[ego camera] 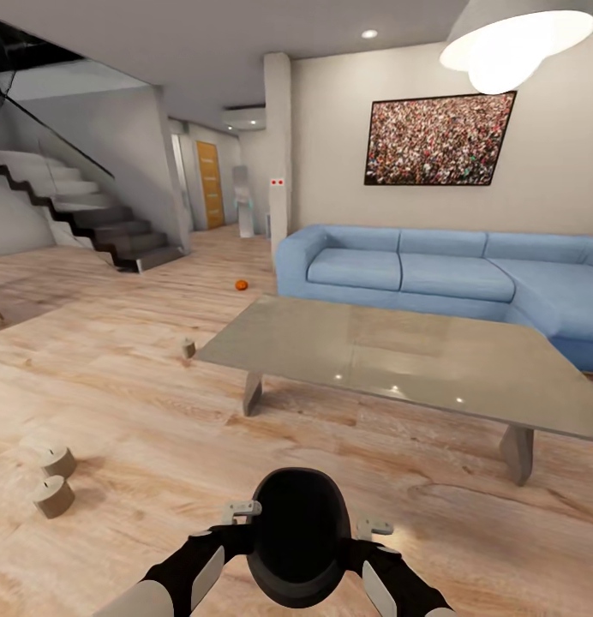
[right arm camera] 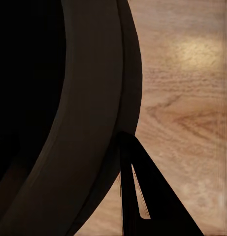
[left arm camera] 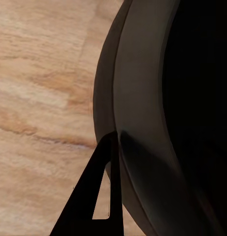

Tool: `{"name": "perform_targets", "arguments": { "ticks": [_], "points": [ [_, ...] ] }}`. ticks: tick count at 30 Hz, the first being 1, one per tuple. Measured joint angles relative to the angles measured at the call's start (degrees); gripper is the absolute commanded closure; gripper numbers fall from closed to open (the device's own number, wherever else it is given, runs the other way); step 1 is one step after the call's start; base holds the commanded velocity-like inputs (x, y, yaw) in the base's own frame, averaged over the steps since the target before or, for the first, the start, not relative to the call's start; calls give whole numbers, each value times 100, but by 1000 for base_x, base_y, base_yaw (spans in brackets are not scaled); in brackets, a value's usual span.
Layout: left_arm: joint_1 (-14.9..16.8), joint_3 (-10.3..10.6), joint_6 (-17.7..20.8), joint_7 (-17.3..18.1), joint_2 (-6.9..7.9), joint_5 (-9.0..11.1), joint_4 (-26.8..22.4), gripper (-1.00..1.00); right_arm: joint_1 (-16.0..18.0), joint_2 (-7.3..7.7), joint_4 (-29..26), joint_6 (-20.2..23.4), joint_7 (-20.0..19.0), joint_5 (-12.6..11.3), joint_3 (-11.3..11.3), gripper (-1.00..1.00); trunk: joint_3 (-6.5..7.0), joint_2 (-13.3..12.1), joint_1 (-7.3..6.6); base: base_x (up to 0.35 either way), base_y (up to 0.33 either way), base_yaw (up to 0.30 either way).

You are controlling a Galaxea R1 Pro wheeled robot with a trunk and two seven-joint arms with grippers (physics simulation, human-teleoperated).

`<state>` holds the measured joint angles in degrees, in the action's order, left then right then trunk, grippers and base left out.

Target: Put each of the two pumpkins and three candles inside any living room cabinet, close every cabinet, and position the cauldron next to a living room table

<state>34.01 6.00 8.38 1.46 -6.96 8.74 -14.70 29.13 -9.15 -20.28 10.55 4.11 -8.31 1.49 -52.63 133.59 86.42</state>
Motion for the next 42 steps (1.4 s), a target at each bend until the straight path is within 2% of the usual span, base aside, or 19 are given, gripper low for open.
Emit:
{"name": "perform_targets", "arguments": {
  "ticks": [20, 33, 42],
  "points": [
    [1, -4, -7, -3, -4, -5, 0, 100, 1, 5, 0, -4, -7, -1, 1, 100, -116, 0, 0, 0, 0, -229],
    [1, 6, -5, -1, 0, -4, -4, 100, -1, 0, 2, -18, -1, -5, -1, 100, -130, 0, 0, 0, 0, -267],
    [1, 6, -4, -1, 0, -9, -11, 100, 0, -1, 9, -34, -3, -8, -2, 100, -130, 0, 0, 0, 0, -74]
  ]
}}
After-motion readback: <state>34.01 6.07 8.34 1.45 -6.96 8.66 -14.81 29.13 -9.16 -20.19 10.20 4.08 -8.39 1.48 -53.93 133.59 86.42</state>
